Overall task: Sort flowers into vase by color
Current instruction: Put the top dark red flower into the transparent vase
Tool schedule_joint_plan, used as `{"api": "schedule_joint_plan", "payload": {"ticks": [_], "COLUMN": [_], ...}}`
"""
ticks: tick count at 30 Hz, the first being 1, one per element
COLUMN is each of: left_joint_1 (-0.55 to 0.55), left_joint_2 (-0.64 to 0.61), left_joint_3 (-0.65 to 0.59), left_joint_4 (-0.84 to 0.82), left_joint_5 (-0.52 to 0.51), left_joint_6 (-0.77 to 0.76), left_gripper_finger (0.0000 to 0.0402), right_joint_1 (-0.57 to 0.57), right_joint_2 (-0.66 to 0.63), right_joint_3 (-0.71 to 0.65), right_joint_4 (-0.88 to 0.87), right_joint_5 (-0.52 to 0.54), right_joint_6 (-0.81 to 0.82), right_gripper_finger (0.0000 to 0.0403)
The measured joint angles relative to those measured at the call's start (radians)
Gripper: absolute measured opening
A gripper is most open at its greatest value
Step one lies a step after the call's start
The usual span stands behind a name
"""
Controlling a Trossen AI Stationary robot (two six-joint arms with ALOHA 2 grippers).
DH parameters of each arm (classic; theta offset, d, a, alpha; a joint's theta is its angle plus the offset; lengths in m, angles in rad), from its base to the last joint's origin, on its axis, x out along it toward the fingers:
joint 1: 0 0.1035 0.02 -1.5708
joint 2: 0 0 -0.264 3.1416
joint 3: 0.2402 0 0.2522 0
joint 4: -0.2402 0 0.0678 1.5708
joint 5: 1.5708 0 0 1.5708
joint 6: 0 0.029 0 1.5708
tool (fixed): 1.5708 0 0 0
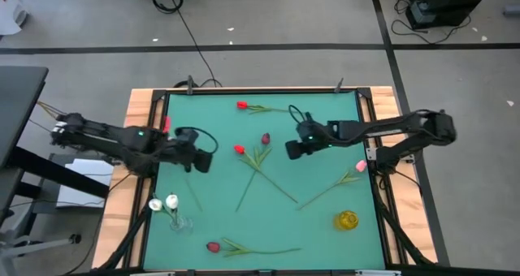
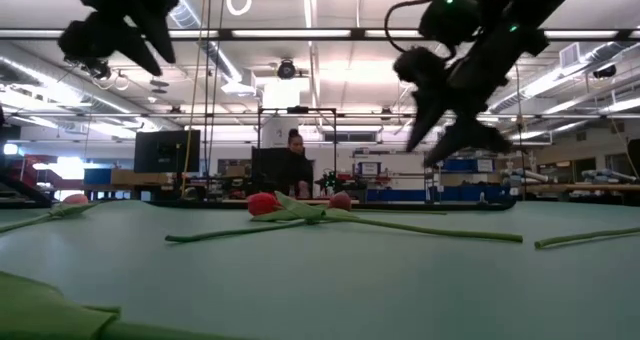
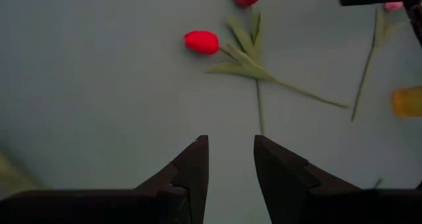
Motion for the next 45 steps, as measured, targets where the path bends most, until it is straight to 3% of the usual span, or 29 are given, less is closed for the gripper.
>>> {"api": "schedule_joint_plan", "payload": {"ticks": [4, 12, 22, 27, 32, 37, 43, 45], "left_joint_1": [0.034, 0.09, 0.086, 0.089, 0.089, 0.096, 0.118, 0.122], "left_joint_2": [0.079, 0.157, 0.183, 0.183, 0.183, 0.183, 0.183, 0.183], "left_joint_3": [0.0, 0.0, 0.0, 0.0, 0.0, 0.0, 0.0, 0.0], "left_joint_4": [0.089, 0.186, 0.276, 0.283, 0.286, 0.298, 0.298, 0.298], "left_joint_5": [0.005, 0.012, 0.023, 0.008, 0.008, 0.008, 0.007, 0.007], "left_joint_6": [0.027, -0.022, -0.158, -0.168, -0.179, -0.177, -0.145, -0.142], "left_gripper_finger": [0.0126, 0.0126, 0.0126, 0.0126, 0.0126, 0.0126, 0.0126, 0.0126], "right_joint_1": [-0.009, -0.039, -0.082, -0.105, -0.105, -0.114, -0.134, -0.138], "right_joint_2": [0.135, 0.37, 0.485, 0.587, 0.629, 0.633, 0.624, 0.618], "right_joint_3": [0.019, 0.189, 0.3, 0.373, 0.396, 0.412, 0.409, 0.409], "right_joint_4": [0.175, 0.147, 0.189, 0.189, 0.197, 0.195, 0.205, 0.221], "right_joint_5": [-0.039, -0.024, -0.028, -0.116, -0.071, -0.035, -0.043, -0.049], "right_joint_6": [0.029, -0.111, -0.209, -0.212, -0.206, -0.24, -0.31, -0.323], "right_gripper_finger": [0.0168, 0.0168, 0.0168, 0.0168, 0.0162, 0.0122, 0.0017, 0.0013]}}
